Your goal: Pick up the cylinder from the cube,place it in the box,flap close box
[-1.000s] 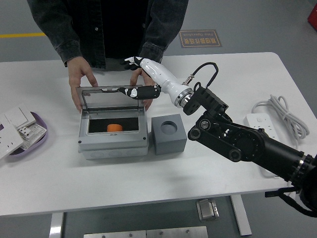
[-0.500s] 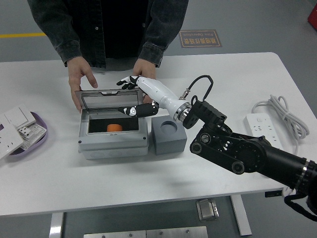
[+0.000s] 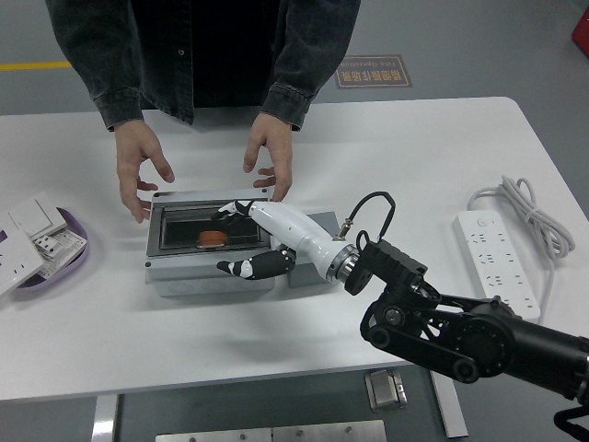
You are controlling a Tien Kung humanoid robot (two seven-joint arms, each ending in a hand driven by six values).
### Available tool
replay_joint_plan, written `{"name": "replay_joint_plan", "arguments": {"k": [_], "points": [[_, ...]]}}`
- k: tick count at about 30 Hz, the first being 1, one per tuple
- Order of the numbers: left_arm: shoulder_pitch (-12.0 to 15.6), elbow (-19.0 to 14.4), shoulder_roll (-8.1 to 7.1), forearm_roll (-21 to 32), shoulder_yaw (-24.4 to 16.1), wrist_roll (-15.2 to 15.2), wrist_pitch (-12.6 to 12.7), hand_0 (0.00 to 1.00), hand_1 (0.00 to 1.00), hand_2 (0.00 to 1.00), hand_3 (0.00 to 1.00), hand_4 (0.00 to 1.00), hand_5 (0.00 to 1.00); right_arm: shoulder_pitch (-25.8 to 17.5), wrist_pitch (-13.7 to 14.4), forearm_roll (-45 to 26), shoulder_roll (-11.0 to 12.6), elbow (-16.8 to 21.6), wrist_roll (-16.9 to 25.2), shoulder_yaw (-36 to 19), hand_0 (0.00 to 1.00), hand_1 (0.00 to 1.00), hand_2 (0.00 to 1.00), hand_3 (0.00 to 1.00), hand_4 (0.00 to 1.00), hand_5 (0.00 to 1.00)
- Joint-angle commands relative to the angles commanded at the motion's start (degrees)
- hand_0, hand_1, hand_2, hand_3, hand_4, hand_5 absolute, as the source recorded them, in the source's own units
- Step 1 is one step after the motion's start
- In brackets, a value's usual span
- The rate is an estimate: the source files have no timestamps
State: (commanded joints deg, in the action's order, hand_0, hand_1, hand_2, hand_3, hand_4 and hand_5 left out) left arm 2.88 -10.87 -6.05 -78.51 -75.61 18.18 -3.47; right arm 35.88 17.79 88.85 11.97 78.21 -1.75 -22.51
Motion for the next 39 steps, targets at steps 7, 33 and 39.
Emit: {"name": "replay_joint_plan", "arguments": {"k": [7, 33, 39], "points": [[0.1, -0.1, -0.01, 0.1, -0.2, -0.1, 0.2, 0.612, 0.611, 0.564, 0.597, 0.658, 0.215, -4.4, 0.5, 0.6, 1.5, 2.4, 1.1, -7.6, 0.764, 0.693, 0.712, 0.752, 0.743, 0.362], [0.0, -0.2, -2.4, 8.9, 8.6, -2.4, 2.9, 0.611, 0.611, 0.563, 0.597, 0.659, 0.215, -31.8, -3.2, -16.0, 3.2, 20.7, 16.6, -60.1, 0.739, 0.679, 0.699, 0.709, 0.7, 0.355], [-1.0, 0.1, -2.59, 11.5, 11.2, -4.4, 3.4, 0.61, 0.611, 0.563, 0.596, 0.658, 0.214, -31.6, -3.7, -18.0, 2.6, 21.2, 17.8, -65.7, 0.737, 0.678, 0.695, 0.697, 0.682, 0.338]]}}
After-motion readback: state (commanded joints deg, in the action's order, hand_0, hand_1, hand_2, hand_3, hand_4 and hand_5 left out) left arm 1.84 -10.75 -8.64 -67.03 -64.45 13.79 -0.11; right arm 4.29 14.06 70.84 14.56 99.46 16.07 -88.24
